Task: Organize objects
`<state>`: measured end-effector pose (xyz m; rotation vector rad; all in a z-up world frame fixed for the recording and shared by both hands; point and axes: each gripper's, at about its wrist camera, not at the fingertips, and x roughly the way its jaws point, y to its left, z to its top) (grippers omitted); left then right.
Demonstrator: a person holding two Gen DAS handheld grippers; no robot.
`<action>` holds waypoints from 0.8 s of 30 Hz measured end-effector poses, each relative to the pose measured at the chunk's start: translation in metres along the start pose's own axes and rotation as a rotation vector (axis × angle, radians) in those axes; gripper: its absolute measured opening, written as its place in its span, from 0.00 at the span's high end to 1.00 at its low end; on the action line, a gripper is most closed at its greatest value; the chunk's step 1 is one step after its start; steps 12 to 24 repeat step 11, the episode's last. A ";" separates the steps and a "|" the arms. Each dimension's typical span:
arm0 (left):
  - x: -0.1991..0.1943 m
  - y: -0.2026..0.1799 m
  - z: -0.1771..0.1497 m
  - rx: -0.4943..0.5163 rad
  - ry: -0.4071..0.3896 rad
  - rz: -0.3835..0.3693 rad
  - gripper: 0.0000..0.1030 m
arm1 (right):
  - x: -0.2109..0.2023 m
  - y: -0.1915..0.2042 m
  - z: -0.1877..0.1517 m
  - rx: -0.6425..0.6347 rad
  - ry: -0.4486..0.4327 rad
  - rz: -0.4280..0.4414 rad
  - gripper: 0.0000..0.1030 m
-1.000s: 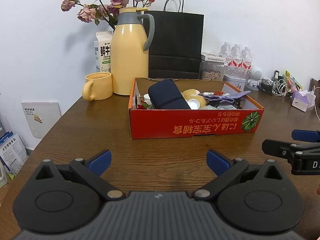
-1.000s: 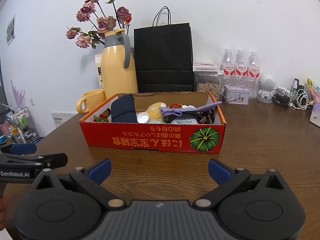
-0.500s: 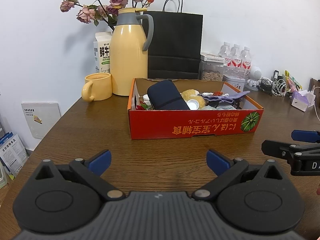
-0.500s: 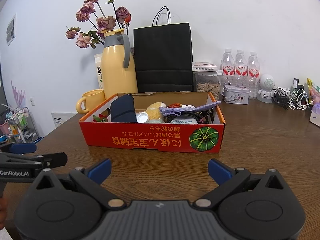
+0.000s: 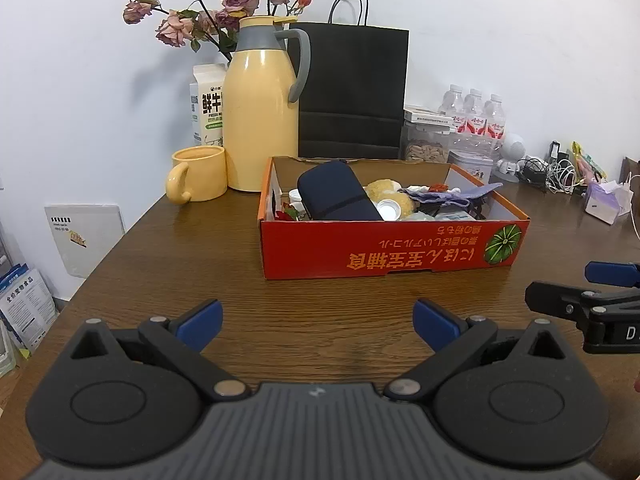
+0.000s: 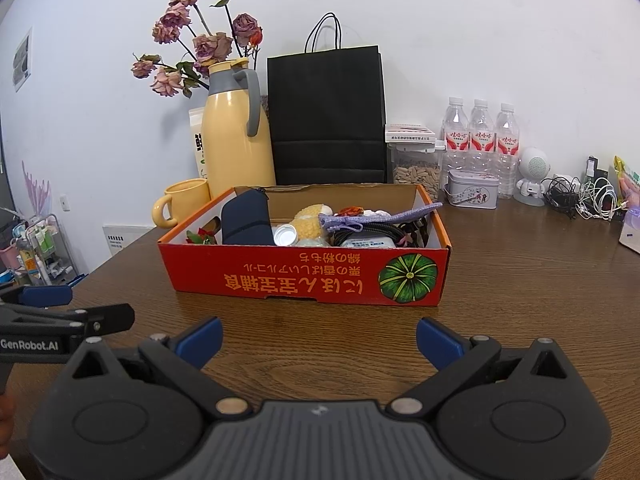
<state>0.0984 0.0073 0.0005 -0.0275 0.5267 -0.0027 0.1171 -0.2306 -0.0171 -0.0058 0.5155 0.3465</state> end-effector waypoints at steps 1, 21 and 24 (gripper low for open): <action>0.000 0.000 0.000 0.000 0.000 0.004 0.00 | 0.000 0.000 0.000 0.000 0.000 0.000 0.00; 0.001 0.001 -0.002 0.003 -0.003 0.019 0.00 | 0.000 0.000 0.000 -0.001 0.001 0.001 0.00; 0.001 0.001 -0.002 0.003 -0.003 0.019 0.00 | 0.000 0.000 0.000 -0.001 0.001 0.001 0.00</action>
